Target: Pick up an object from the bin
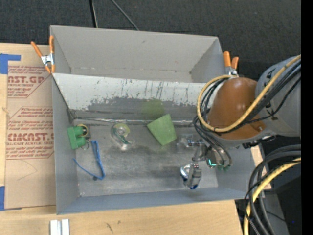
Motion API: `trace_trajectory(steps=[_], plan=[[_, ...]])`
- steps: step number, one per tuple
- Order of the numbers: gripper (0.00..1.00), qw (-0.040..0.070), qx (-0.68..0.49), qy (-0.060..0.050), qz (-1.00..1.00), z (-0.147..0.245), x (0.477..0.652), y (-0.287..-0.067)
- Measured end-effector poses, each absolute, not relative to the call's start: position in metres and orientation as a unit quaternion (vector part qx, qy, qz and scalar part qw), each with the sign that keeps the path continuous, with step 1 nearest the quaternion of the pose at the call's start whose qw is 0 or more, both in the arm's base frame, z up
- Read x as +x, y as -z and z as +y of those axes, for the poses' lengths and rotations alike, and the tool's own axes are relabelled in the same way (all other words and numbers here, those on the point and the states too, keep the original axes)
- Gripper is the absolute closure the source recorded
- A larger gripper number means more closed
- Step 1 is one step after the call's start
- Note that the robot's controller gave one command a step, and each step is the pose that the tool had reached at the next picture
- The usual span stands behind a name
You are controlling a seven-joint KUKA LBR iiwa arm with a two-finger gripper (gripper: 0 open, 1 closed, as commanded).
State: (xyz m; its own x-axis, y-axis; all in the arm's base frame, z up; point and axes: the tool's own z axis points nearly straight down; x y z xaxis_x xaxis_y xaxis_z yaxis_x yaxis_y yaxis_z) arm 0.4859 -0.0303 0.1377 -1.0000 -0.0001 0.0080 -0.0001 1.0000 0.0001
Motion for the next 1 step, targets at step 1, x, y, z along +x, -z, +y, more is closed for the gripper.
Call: trace_trajectory(steps=[1], plan=[[0.00,0.000,0.090,0.000,-0.996,-0.0779,0.4904,-0.0750]])
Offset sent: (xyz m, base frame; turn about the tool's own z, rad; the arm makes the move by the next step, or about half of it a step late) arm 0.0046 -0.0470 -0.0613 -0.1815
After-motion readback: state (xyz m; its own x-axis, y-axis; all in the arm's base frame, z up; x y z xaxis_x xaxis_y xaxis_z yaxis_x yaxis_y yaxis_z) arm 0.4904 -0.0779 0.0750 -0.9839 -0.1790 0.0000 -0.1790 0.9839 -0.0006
